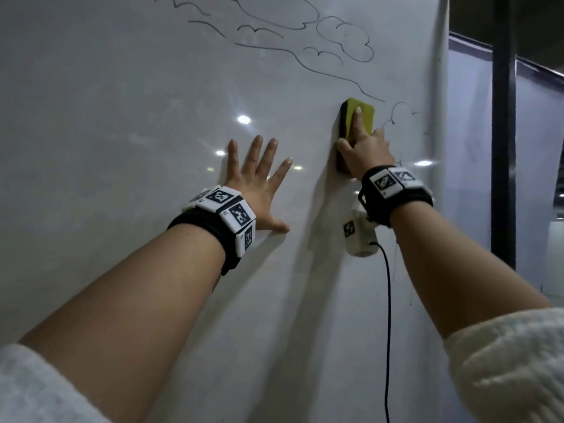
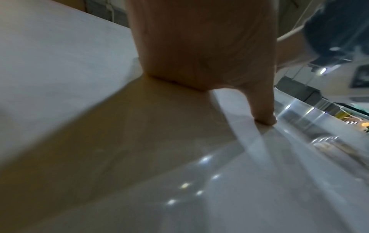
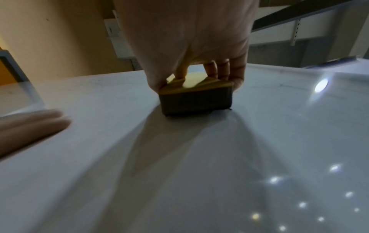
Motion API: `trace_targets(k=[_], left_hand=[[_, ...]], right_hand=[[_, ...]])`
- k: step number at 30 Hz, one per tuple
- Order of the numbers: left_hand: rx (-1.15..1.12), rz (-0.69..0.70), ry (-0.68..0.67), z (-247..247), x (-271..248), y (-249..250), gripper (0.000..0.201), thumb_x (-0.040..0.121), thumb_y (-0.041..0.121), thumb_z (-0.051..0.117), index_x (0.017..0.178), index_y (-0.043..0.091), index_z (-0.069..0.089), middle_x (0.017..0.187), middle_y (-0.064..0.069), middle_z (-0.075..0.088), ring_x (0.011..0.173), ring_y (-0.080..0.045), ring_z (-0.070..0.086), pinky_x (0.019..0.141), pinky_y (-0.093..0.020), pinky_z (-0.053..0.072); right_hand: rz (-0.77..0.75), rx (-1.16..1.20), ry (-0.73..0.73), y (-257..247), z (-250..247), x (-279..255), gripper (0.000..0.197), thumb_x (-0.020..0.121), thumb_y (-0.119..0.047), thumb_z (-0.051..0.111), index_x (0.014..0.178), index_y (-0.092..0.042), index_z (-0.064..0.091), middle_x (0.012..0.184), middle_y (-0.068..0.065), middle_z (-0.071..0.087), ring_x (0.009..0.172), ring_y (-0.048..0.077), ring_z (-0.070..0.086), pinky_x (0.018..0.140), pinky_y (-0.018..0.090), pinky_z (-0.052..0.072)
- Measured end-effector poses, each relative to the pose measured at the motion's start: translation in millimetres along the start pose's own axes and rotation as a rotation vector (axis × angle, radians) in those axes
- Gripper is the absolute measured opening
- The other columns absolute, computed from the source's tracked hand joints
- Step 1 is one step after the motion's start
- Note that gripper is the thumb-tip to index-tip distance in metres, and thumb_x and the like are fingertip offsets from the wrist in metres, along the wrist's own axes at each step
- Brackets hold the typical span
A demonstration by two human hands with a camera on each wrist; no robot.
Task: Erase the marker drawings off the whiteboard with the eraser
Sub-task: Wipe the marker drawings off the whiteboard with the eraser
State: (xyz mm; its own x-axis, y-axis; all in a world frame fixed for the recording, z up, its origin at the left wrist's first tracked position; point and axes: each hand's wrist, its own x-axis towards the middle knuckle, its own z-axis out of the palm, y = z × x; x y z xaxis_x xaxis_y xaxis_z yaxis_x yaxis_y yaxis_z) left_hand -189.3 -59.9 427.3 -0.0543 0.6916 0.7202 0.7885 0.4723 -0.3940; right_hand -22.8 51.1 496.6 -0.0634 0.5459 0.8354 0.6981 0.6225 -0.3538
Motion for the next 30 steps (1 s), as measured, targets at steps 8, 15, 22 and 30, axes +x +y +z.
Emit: trace_targets(k=[8,15,22,30], left_hand=[[-0.004,-0.006,-0.01,1,3,-1,0.119,0.069,0.084,0.041,0.143,0.022,-0.029,0.146,-0.014,-0.04,0.134,-0.036,-0.037,0.1,-0.064,-0.021],[-0.01,0.002,0.004,-2,0,0,0.118,0.069,0.083,0.042,0.145,0.022,-0.026,0.148,-0.014,-0.038,0.135,-0.037,-0.035,0.102,-0.065,-0.019],[-0.013,0.0,0.014,-1,-1,0,0.118,0.07,0.082,0.043,0.145,0.022,-0.025,0.148,-0.014,-0.037,0.135,-0.036,-0.035,0.101,-0.064,-0.021],[-0.007,-0.003,0.025,2,0,-1,0.118,0.07,0.083,0.041,0.144,0.022,-0.027,0.148,-0.014,-0.038,0.135,-0.036,-0.035,0.101,-0.063,-0.021]], right_hand=[[-0.005,0.062,0.021,12,22,-16,0.067,0.094,-0.045,0.039,0.149,-0.038,0.002,0.138,0.018,0.031,0.124,0.036,0.036,0.095,0.046,0.039],[-0.02,-0.011,0.055,33,40,-51,0.066,0.095,-0.044,0.038,0.15,-0.037,0.002,0.127,0.017,0.036,0.116,0.035,0.039,0.088,0.045,0.042],[0.045,0.009,0.028,20,-2,19,0.065,0.097,-0.039,0.038,0.15,-0.036,0.001,0.139,0.024,0.029,0.126,0.04,0.033,0.101,0.049,0.033],[0.011,0.117,0.184,50,38,-34,0.061,0.094,-0.045,0.045,0.149,-0.033,0.02,0.125,0.022,0.041,0.117,0.036,0.038,0.092,0.042,0.04]])
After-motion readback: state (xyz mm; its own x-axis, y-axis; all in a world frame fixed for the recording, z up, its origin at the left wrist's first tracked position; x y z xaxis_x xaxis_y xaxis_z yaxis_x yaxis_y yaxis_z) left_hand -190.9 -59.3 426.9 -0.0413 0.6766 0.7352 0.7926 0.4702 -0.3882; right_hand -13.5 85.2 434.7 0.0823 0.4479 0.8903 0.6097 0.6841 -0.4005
